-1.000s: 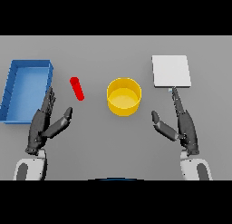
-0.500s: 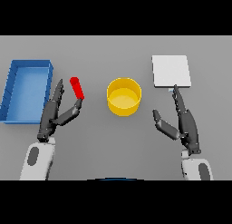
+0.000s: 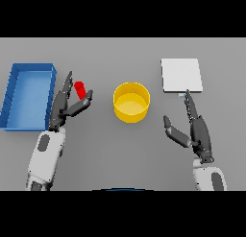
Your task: Pick up the red beaker and tilt it to pour out 1 green nut into yellow bowl. Pick up the yellow bowl and place it on the metallic measuring scale.
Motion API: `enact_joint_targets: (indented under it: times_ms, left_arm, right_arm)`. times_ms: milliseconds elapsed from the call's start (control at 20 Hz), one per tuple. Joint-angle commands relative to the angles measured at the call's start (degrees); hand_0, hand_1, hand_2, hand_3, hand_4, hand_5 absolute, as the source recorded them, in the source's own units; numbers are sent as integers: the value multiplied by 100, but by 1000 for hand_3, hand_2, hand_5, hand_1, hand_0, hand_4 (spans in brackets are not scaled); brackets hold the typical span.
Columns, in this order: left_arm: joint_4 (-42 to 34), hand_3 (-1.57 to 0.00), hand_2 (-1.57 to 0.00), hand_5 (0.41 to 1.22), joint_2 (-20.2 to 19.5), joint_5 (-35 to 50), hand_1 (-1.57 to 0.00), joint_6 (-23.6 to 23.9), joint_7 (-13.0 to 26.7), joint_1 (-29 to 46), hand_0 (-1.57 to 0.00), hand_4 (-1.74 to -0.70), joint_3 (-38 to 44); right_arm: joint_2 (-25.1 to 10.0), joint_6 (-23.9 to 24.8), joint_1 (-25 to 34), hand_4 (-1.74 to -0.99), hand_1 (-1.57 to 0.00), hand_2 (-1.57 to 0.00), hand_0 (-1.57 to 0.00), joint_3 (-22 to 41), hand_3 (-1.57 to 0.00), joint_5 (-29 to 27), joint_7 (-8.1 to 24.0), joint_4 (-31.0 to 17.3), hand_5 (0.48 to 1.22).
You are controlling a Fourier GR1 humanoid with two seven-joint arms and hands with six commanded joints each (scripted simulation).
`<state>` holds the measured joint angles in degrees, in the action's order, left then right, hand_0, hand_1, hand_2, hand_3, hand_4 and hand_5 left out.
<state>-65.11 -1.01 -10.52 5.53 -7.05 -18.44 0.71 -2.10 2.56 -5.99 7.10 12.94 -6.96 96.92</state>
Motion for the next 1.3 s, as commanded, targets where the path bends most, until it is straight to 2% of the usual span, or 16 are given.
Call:
enact_joint_targets:
  times_ms: [0, 100, 150, 400, 550, 600, 650, 750, 800, 850, 900, 950, 1050, 1150, 1250]
  left_arm:
    - [129, 1, 1, 636, -31, -48, 1, 30, -125, -57, 1, -1206, 12]
    - [461, 1, 1, 649, -13, -119, 1, 71, -362, -239, 1, -1230, 21]
    - [620, 1, 1, 657, -25, -161, 1, 118, -430, -368, 1, -1242, 40]
    - [1264, 1, 1, 680, 33, -255, 1, 299, -511, -964, 1, -1262, 131]
    - [1524, 1, -41, 715, 113, -260, -24, 455, -852, -1075, 1, -1297, 205]
    - [1613, -47, -150, 741, 133, -233, -141, 522, -971, -1097, -93, -1324, 267]
    - [1708, -218, -358, 770, 158, -174, -364, 575, -1033, -1149, -322, -1355, 352]
    - [1864, -584, -794, 933, 183, -204, -799, 635, -1042, -1279, -772, -1480, 393]
    - [1909, -761, -950, 990, 218, -222, -953, 600, -1270, -1288, -932, -1529, 390]
    - [1905, -891, -1074, 1036, 235, -224, -1077, 619, -1309, -1297, -1060, -1569, 419]
    - [1930, -997, -1173, 1073, 264, -176, -1176, 581, -1386, -1298, -1162, -1601, 421]
    - [2048, -1111, -1253, 1103, 266, -151, -1255, 634, -1562, -1336, -1244, -1572, 473]
    - [2067, -1277, -1367, 1125, 272, -91, -1369, 675, -1398, -1420, -1361, -1633, 522]
    - [1920, -1383, -1441, 1128, 263, -67, -1441, 713, -1430, -1362, -1437, -1672, 512]
    - [1748, -1451, -1488, 1127, 230, -123, -1488, 764, -1297, -1390, -1485, -1697, 438]
  right_arm:
    - [-24, -29, -14, -1247, 1, 1, 1, -1, 1, -17, -31, 23, 673]
    - [-31, -25, 44, -1247, 1, 1, 1, -16, 1, -19, 77, 10, 679]
    - [-7, -29, -3, -1250, 1, 1, 1, 25, 1, 3, 22, 27, 683]
    - [-46, -82, -22, -1262, 1, 1, 1, -32, 1, -88, 37, 43, 691]
    - [-43, -33, -40, -1259, 1, 1, 1, -12, 1, -25, 7, 108, 691]
    - [-74, -35, -12, -1255, 1, 1, 1, -38, 1, -36, 72, 133, 691]
    - [-38, 2, -48, -1252, 1, 1, 1, 2, 1, 17, 33, 146, 690]
    - [-52, -10, 28, -1245, 1, 1, 1, -19, 1, 19, 100, 21, 692]
    - [-67, 19, 71, -1241, 1, 1, 1, -6, 1, 78, 89, 49, 695]
    - [-19, -14, -15, -1240, 1, 1, 1, 29, 1, 31, 18, 88, 693]
    - [-2, 5, -25, -1233, 1, 1, 1, 30, 1, 39, 78, 107, 688]
    - [-34, 17, 9, -1233, 1, 1, 1, -35, 1, -1, 43, 77, 686]
    - [-38, 25, 150, -1219, 1, 1, 1, -45, 1, 9, 112, 10, 680]
    - [-41, 48, 157, -1196, 1, 1, 1, -30, 1, 78, 83, -92, 673]
    - [-11, 63, 97, -1175, 1, 1, 1, 22, 1, 121, -78, -62, 667]
